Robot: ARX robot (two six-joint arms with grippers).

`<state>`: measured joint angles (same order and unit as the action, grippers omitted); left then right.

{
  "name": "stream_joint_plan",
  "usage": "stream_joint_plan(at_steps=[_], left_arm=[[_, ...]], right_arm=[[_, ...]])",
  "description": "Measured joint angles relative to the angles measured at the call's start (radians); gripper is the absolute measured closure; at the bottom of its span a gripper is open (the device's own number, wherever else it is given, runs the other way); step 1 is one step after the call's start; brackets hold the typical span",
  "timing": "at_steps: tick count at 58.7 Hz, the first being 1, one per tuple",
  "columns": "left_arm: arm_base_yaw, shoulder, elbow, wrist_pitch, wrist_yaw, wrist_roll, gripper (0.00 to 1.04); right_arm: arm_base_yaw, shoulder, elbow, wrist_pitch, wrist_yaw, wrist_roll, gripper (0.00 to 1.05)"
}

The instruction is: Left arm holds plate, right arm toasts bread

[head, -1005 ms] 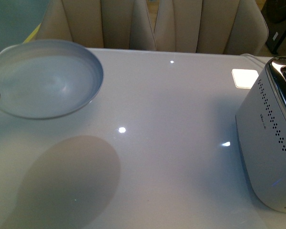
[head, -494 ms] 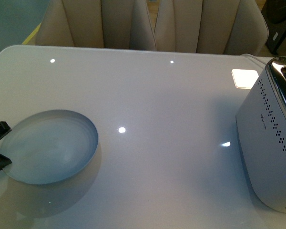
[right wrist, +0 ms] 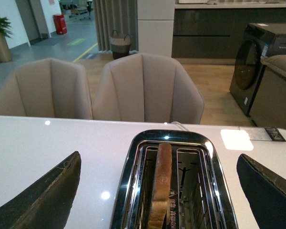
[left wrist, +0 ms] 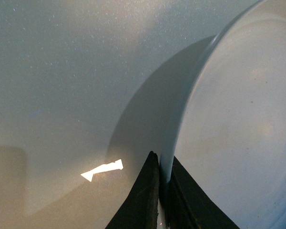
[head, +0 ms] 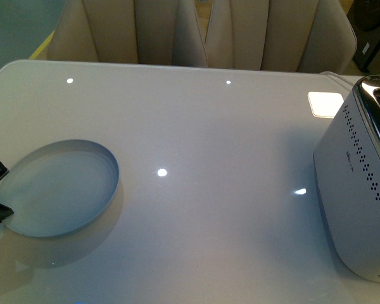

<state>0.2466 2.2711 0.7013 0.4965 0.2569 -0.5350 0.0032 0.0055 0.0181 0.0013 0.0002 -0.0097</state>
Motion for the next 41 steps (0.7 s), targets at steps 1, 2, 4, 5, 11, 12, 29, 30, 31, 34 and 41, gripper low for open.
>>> stream_joint_plan(at_steps=[1,2,4,5,11,12,29,30,31,34,41], left_arm=[[0.001,0.001,-0.001,0.004,0.002,0.001,1.02],[0.003,0.002,-0.003,0.008,0.003,0.002,1.02],[0.004,0.003,-0.006,0.014,0.006,0.003,1.02],[0.004,0.003,-0.008,0.016,0.006,0.004,1.02],[0.007,0.008,-0.022,0.024,0.006,0.007,0.89],[0.007,0.009,-0.025,0.027,0.007,0.007,0.86],[0.016,-0.029,-0.06,0.039,0.01,0.007,0.35],[0.016,-0.035,-0.062,0.038,0.01,0.007,0.33],[0.016,-0.048,-0.066,0.037,0.012,0.008,0.29],[0.016,-0.079,-0.074,0.034,0.014,0.009,0.22],[0.014,-0.187,-0.1,0.025,0.018,0.02,0.05]], right_arm=[[0.0,0.0,0.0,0.0,0.0,0.0,0.09],[0.0,0.0,0.0,0.0,0.0,0.0,0.09],[0.0,0.0,0.0,0.0,0.0,0.0,0.09],[0.0,0.0,0.0,0.0,0.0,0.0,0.09],[0.0,0.0,0.0,0.0,0.0,0.0,0.09],[0.0,0.0,0.0,0.0,0.0,0.0,0.09],[0.0,0.0,0.0,0.0,0.0,0.0,0.09],[0.0,0.0,0.0,0.0,0.0,0.0,0.09],[0.0,0.0,0.0,0.0,0.0,0.0,0.09],[0.0,0.0,0.0,0.0,0.0,0.0,0.09],[0.0,0.0,0.0,0.0,0.0,0.0,0.09]])
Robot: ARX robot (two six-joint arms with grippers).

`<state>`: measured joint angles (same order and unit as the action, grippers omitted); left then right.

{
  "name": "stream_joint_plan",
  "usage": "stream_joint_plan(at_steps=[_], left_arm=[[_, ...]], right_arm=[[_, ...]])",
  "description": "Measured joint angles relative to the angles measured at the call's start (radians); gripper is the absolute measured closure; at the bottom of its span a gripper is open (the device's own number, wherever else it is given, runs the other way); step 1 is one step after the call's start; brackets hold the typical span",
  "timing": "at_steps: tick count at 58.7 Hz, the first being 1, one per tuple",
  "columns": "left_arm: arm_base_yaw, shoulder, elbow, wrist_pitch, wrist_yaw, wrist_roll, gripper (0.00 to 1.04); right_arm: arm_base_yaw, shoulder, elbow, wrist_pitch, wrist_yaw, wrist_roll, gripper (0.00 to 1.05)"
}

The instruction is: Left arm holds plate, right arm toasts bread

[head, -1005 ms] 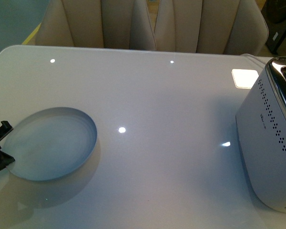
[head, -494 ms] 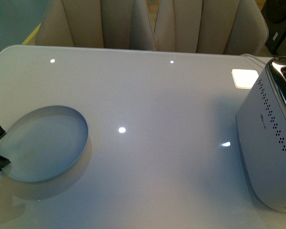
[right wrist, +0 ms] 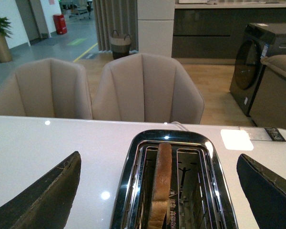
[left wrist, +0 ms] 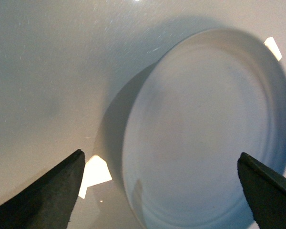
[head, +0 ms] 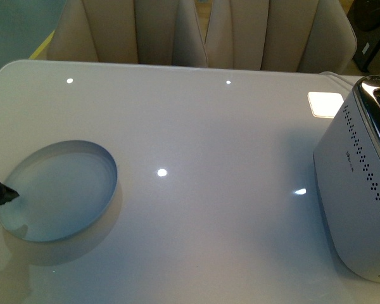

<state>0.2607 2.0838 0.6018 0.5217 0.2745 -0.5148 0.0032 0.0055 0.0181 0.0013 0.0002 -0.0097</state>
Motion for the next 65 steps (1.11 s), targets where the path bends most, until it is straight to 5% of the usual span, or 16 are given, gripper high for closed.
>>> stream_joint_plan(at_steps=[20,39,43,48,60,65], left_arm=[[-0.107,-0.445,-0.045,-0.14,-0.005,0.032,0.07],[-0.321,-0.696,0.053,-0.288,-0.09,0.031,0.07],[-0.341,-0.676,-0.077,0.123,-0.301,0.22,0.23],[-0.332,-0.707,-0.21,0.404,-0.339,0.389,0.41],[-0.266,-0.911,-0.393,0.432,-0.278,0.494,0.95],[-0.265,-0.972,-0.43,0.409,-0.275,0.497,1.01]], right_arm=[[0.0,0.0,0.0,0.0,0.0,0.0,0.09],[0.0,0.0,0.0,0.0,0.0,0.0,0.09],[0.0,0.0,0.0,0.0,0.0,0.0,0.09],[0.0,0.0,0.0,0.0,0.002,0.0,0.09],[0.0,-0.001,0.0,0.0,0.0,0.0,0.09],[0.0,-0.001,0.0,0.0,0.0,0.0,0.09]])
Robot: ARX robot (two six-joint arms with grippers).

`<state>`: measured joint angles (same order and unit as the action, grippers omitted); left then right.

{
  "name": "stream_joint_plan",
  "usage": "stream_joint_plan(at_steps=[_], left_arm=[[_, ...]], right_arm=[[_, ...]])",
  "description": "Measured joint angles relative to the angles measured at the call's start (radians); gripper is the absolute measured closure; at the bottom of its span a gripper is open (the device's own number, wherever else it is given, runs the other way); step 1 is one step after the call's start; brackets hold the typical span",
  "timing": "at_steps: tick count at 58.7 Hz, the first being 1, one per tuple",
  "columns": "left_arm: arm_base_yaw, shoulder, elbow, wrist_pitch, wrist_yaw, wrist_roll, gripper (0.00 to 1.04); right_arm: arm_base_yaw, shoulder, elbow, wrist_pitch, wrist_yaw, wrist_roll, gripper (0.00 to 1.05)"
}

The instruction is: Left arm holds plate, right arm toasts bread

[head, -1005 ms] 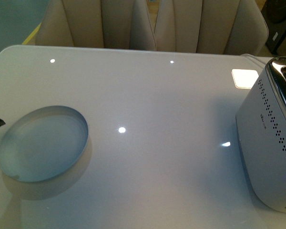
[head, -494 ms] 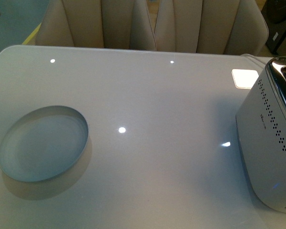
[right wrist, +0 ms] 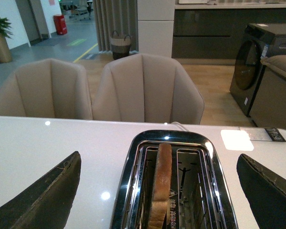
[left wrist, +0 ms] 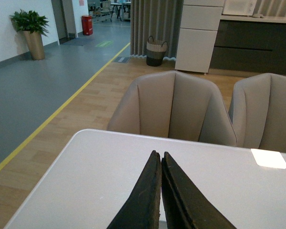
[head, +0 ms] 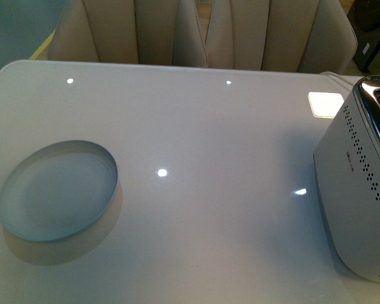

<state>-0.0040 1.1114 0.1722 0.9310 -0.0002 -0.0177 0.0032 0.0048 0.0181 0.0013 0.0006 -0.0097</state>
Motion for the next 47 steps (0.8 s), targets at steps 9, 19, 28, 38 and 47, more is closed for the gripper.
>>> stream_joint_plan(at_steps=[9,19,28,38,47], left_arm=[[0.001,-0.097,-0.064,-0.034,0.0,0.003,1.02],[0.001,-0.17,-0.125,-0.056,0.0,0.003,1.02],[0.001,-0.317,-0.145,-0.174,0.0,0.004,1.02],[0.001,-0.452,-0.158,-0.293,0.0,0.006,1.02],[0.001,-0.572,-0.159,-0.401,0.0,0.006,1.02]], right_arm=[[0.0,0.0,0.0,0.0,0.0,0.0,0.09],[0.0,0.0,0.0,0.0,0.0,0.0,0.09],[0.0,0.0,0.0,0.0,0.0,0.0,0.09],[0.0,0.0,0.0,0.0,0.0,0.0,0.09],[0.0,0.0,0.0,0.0,0.0,0.0,0.09]])
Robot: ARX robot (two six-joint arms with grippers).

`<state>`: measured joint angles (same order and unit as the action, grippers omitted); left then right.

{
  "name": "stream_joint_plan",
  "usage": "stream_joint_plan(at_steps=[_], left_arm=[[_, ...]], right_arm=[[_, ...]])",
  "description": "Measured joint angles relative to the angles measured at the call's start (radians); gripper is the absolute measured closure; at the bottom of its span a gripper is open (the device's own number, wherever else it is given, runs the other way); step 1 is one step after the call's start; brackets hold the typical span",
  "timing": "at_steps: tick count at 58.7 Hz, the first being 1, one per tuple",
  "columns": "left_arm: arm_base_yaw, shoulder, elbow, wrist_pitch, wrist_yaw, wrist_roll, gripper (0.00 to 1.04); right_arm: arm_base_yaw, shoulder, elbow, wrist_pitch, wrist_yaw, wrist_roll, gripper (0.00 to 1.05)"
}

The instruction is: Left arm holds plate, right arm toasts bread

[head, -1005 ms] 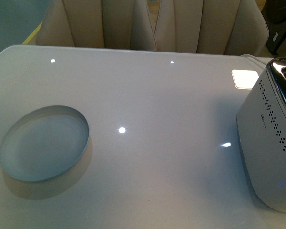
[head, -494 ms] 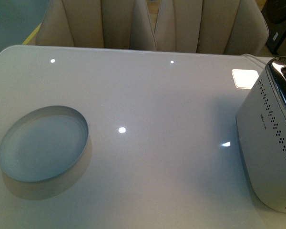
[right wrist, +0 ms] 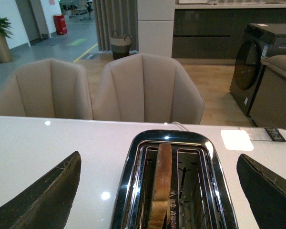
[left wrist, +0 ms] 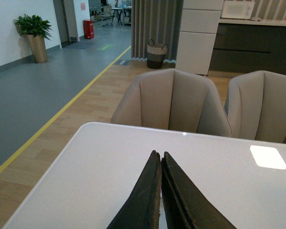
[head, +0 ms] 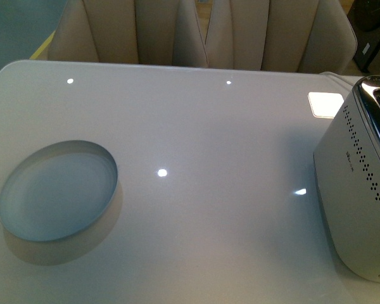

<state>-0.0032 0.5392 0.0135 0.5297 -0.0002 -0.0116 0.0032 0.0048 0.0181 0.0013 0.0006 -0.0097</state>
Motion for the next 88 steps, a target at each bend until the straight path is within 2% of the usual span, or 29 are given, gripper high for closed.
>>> stream_joint_plan(at_steps=[16,50,57,80,82,88], left_arm=[[0.0,-0.164,0.0,-0.156,0.0,0.0,1.02],[0.0,-0.36,0.0,-0.35,0.0,0.0,1.02],[0.0,-0.5,0.0,-0.516,0.0,0.001,1.02],[0.0,-0.533,0.0,-0.528,0.0,0.0,1.02],[0.0,-0.533,0.0,-0.528,0.0,0.0,0.97],[0.0,-0.533,0.0,-0.528,0.0,0.0,0.73]], right_arm=[[0.0,0.0,0.0,0.0,0.0,0.0,0.09],[0.0,0.0,0.0,0.0,0.0,0.0,0.09],[0.0,0.0,0.0,0.0,0.0,0.0,0.09],[0.0,0.0,0.0,0.0,0.0,0.0,0.09],[0.0,0.0,0.0,0.0,0.0,0.0,0.09],[0.0,0.0,0.0,0.0,0.0,0.0,0.09]])
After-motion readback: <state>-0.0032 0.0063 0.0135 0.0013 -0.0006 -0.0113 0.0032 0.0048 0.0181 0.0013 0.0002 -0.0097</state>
